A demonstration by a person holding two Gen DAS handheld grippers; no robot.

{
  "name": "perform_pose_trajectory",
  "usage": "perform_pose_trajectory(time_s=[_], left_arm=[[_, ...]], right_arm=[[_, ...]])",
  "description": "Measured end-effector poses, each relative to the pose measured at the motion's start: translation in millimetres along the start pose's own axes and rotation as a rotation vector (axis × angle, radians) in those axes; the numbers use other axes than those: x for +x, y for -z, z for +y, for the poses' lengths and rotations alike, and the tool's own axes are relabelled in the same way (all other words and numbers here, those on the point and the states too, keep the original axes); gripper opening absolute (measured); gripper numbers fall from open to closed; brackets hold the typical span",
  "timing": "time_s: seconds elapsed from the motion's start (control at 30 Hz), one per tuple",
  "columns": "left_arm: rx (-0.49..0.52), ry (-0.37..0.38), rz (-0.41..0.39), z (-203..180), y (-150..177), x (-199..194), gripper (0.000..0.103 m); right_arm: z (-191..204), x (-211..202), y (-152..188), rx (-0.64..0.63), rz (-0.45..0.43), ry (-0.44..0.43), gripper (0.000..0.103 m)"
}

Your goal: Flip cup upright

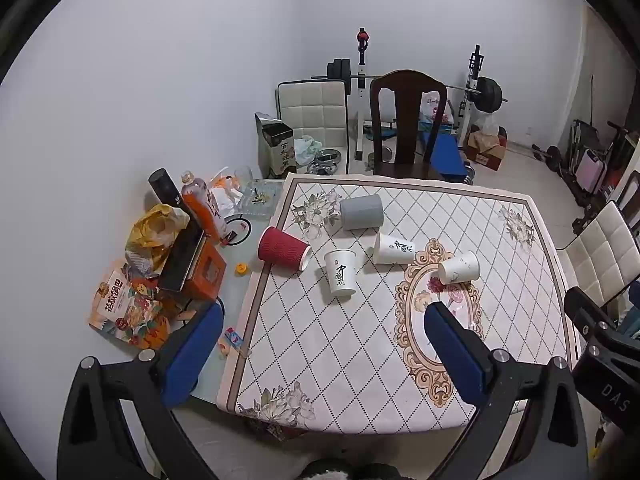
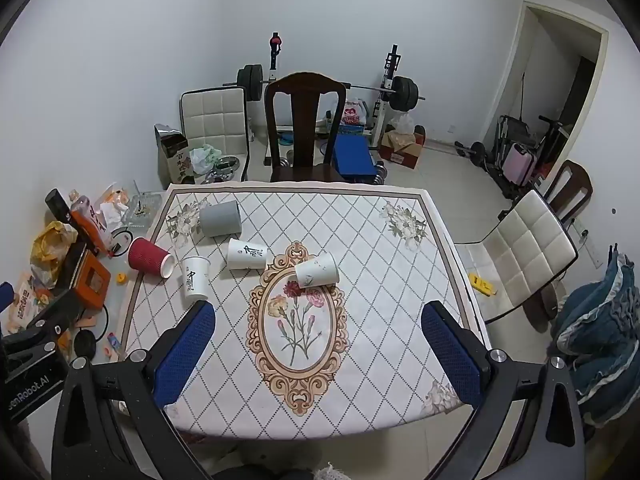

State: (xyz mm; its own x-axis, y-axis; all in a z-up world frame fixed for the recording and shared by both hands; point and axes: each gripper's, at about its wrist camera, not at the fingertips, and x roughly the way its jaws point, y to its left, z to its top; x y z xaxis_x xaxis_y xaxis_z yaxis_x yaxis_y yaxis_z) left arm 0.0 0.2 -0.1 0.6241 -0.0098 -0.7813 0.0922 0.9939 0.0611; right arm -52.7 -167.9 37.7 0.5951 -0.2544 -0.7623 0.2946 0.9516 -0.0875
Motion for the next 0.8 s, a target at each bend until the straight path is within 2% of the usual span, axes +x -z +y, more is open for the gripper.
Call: perform_pose_trajectory(time_s=[0.13,0.8], left_arm=[[0.0,0.003,0.003,0.1,-0.2,-0.1,0.103],[0.003,0.005,-0.001,2.7,1.6,0.5,0.103]], right_arm=[[-3.5,0.9,-1.1,0.005,0.008,-0.018,0.103],[-6.8,-7.4,-3.1,-0.005,0.002,-0.002,0.103]])
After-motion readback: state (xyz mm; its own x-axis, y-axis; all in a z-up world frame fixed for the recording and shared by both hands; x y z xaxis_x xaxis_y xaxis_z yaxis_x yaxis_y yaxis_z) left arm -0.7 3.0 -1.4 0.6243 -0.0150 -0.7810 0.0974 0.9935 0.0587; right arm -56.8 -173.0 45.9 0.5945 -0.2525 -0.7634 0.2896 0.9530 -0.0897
